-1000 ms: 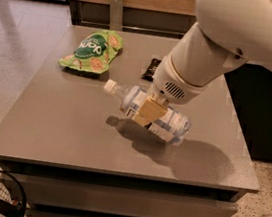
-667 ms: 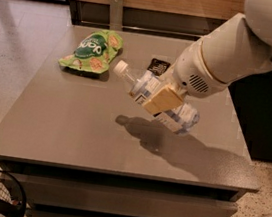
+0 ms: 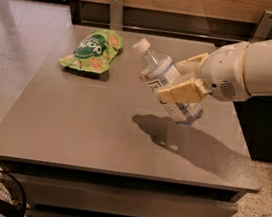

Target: Place blue plastic bottle upright

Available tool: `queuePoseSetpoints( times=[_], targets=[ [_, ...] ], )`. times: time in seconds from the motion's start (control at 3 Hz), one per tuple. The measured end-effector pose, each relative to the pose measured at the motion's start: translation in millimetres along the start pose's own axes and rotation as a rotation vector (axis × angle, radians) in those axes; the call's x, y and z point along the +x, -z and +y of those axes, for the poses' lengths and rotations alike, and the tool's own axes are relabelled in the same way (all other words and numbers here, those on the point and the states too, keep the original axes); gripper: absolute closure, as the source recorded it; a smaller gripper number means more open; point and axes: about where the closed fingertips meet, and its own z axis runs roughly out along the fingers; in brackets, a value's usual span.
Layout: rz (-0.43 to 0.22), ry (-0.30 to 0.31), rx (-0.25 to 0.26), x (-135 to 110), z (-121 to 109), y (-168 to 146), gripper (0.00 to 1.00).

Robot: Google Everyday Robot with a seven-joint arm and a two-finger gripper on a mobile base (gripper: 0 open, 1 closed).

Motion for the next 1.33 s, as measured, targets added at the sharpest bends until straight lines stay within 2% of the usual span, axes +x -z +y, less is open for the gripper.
queuePoseSetpoints(
  times=[0.33, 0.67, 1.0, 1.33],
  targets=[
    [-0.170, 0.021, 0.017, -15, -3, 5, 1.00],
    [-0.298, 0.064, 0.026, -32, 0, 7, 1.00],
    [-0.403, 0.092, 0.012, -44, 6, 1, 1.00],
    [-0.472, 0.086, -0.006, -46, 12, -5, 1.00]
  ],
)
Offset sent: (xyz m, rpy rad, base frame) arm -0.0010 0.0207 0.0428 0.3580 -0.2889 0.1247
